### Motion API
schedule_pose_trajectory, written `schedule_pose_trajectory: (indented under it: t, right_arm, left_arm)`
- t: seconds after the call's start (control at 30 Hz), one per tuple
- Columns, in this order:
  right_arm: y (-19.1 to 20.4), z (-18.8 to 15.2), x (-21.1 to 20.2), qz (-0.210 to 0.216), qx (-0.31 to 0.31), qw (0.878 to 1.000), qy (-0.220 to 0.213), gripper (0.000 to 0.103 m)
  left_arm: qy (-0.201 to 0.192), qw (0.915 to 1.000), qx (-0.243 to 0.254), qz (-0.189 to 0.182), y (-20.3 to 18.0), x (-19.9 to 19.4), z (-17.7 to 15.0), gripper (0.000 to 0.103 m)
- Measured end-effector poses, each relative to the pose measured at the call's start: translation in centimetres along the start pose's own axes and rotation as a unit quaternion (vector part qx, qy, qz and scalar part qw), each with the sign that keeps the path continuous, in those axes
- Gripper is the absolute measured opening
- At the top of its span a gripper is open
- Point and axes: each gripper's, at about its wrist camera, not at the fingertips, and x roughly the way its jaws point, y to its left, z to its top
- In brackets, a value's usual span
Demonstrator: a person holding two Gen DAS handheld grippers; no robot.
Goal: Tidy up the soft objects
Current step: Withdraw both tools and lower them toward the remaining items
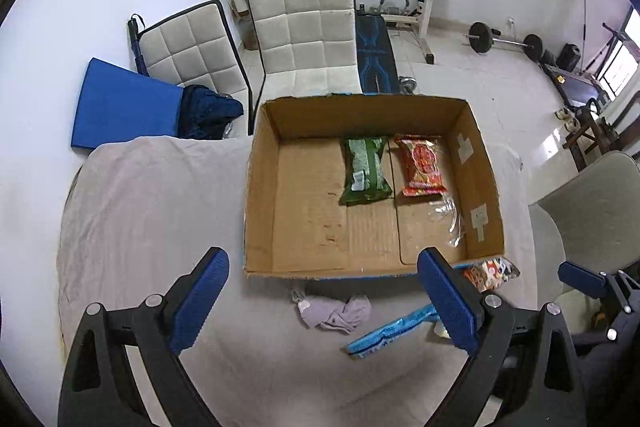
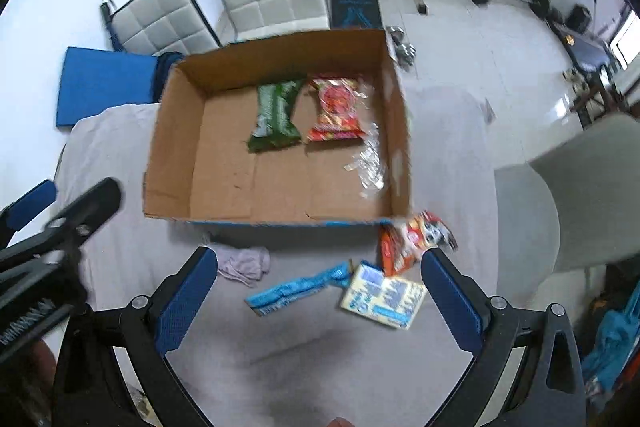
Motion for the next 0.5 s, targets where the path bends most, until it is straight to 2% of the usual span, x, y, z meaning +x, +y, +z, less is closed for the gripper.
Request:
schedule_pose_trajectory:
  t: [0.13,0.23,0.4,0.5]
  right_arm:
    - [-3.8,-2.0,3.5,-0.013,0.044,0.998,0.052,0.103]
    - [-6.0,-3.9,7.3,-0.02,0.077,0.992,0.097,0.103]
    - [-8.2,-6.5,14.2,0.006,0.156,0.972,0.175,0.103]
    - [-9.0,-7.4,16.7,0.016,0.211,0.957,0.196,0.103]
  left_arm:
    - [0.017,0.9996,0.02,0.005,-0.8,1.5,-1.8,0.097]
    - [0.048,0.9978,0.043,0.014,-2.0,4.3,-3.9,0.097]
    - [0.115,0.9913,0.06,0.023,-3.6,10.3,-7.7,0.097]
    - [0.139,0.9857,0.085,0.044,-4.7,12.7,-9.5,0.097]
